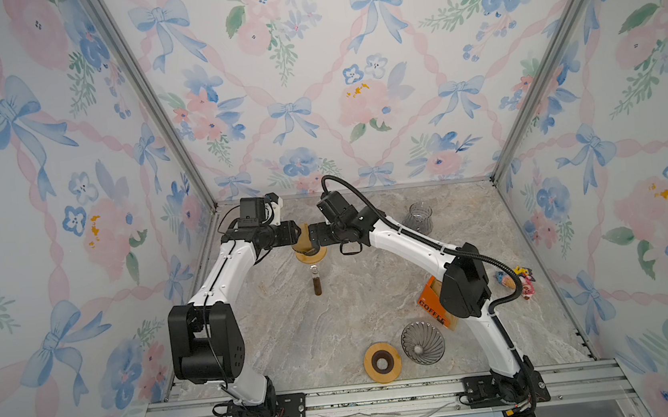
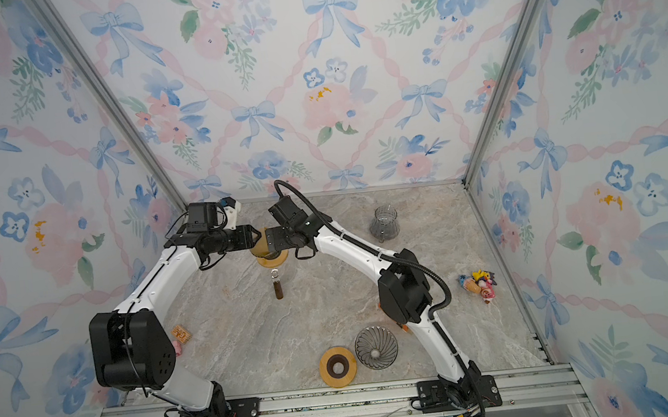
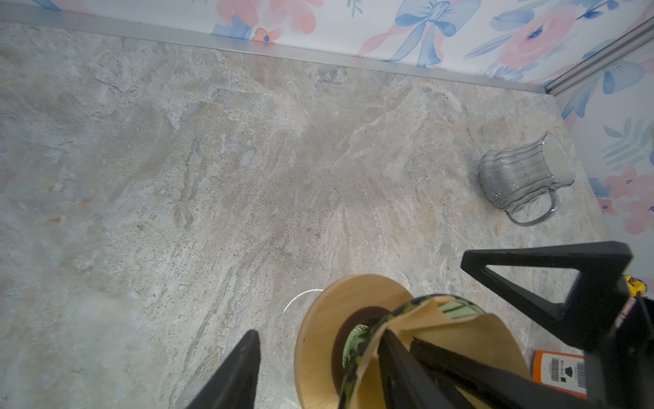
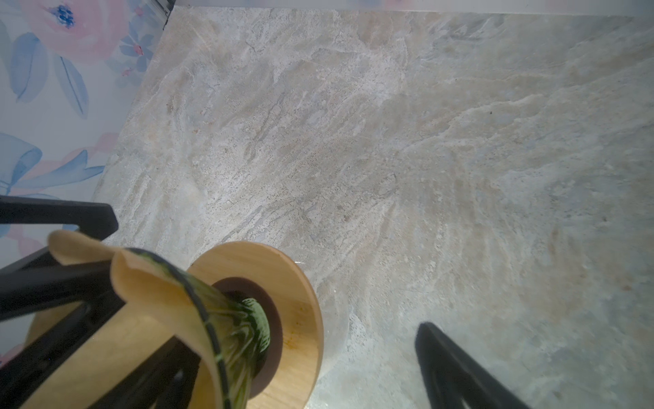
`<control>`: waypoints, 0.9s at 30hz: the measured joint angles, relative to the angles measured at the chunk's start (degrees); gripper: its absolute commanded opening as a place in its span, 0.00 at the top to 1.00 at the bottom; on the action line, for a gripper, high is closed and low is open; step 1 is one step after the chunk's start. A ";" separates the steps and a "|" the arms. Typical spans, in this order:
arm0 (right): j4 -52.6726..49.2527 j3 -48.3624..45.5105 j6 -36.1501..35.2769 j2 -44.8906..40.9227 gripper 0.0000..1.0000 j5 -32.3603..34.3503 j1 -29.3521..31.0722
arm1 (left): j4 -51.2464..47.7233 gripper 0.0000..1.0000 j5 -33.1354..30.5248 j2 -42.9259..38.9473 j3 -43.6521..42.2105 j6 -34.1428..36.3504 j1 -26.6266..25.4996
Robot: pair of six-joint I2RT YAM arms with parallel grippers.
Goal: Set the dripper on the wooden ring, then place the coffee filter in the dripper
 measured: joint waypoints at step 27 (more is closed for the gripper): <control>-5.57 2.03 2.78 0.00 0.04 2.73 -0.46 | -0.46 0.44 -1.05 0.76 0.00 0.02 -0.72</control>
